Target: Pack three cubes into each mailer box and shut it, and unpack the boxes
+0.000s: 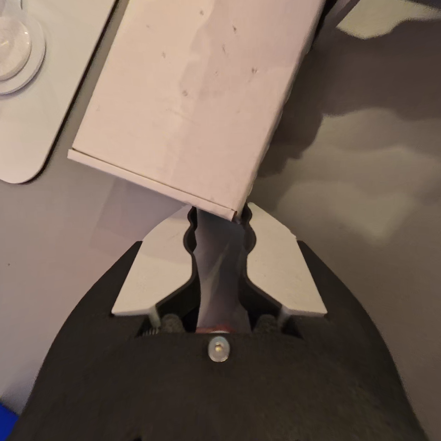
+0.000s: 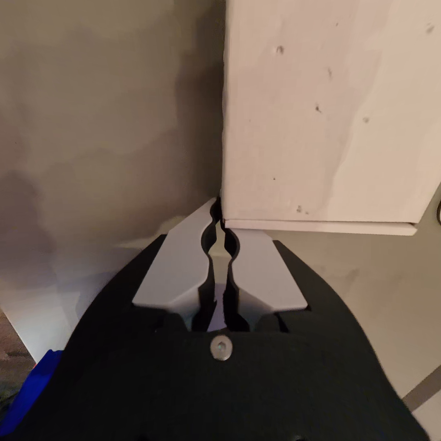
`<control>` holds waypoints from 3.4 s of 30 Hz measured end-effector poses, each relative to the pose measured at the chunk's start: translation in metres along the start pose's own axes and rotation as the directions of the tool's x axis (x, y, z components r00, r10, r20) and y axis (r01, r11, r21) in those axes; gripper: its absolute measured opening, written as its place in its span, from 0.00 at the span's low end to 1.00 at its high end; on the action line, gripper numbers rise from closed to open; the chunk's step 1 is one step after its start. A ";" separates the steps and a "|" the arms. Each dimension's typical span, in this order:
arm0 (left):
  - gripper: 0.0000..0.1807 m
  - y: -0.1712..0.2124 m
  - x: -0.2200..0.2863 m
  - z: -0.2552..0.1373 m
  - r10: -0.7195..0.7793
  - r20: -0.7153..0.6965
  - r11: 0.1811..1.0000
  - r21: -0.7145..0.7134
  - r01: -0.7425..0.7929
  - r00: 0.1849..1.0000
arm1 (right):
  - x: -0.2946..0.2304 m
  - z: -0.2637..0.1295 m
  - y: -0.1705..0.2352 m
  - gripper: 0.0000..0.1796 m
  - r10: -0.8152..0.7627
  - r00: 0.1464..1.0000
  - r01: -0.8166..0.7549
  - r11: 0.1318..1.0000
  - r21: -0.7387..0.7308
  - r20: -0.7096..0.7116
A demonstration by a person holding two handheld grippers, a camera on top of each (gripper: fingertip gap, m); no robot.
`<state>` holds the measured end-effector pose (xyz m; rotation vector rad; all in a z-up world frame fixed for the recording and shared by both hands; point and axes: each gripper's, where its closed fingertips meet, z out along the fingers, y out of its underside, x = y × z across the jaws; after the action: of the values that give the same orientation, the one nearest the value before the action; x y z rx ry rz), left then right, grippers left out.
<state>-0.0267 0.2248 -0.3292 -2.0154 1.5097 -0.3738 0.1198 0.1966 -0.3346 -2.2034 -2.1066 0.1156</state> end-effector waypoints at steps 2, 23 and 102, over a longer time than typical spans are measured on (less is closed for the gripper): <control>0.20 0.000 0.000 0.000 0.004 -0.004 1.000 0.006 -0.004 1.000 | 0.001 0.000 -0.001 0.00 0.038 0.999 -0.038 0.999 0.030 -0.002; 0.20 -0.004 0.015 -0.012 -0.080 -0.093 0.995 0.044 0.085 0.992 | 0.041 -0.007 -0.074 0.73 0.153 0.988 -0.151 0.986 0.071 -0.030; 0.75 0.258 -0.110 -0.186 -0.096 0.097 0.783 -0.608 0.135 0.991 | 0.007 -0.154 0.080 0.63 -0.061 0.929 0.040 0.997 -0.065 -0.365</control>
<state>-0.3633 0.2277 -0.3253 -2.5979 1.6089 0.1720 0.2171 0.1983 -0.1909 -2.0035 -1.9729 -0.3389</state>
